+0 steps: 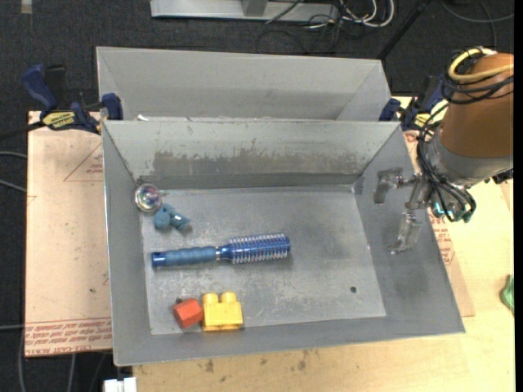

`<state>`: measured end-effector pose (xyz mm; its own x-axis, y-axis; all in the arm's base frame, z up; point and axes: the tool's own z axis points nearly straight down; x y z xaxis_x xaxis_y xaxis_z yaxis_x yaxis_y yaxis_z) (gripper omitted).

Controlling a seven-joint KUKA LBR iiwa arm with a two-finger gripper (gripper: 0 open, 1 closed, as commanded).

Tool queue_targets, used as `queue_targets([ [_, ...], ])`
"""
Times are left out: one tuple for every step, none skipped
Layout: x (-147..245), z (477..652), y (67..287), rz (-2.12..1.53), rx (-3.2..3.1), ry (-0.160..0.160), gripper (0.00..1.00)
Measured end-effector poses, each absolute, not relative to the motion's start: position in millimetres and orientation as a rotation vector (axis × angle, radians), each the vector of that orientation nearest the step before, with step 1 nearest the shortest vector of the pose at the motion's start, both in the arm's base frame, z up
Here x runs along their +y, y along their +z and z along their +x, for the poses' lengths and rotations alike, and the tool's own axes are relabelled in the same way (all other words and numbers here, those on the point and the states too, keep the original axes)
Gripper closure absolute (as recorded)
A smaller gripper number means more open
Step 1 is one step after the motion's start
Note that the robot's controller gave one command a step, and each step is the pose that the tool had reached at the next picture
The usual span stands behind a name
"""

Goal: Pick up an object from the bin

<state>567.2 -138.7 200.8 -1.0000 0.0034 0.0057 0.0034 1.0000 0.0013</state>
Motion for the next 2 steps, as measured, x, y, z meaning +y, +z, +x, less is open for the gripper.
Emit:
queue_targets([
  [-62, 511.2, 92, 0.274, -3.122, -0.008, 0.0],
  [2, 585.5, 131, 0.306, -3.139, -0.006, 0.0],
])
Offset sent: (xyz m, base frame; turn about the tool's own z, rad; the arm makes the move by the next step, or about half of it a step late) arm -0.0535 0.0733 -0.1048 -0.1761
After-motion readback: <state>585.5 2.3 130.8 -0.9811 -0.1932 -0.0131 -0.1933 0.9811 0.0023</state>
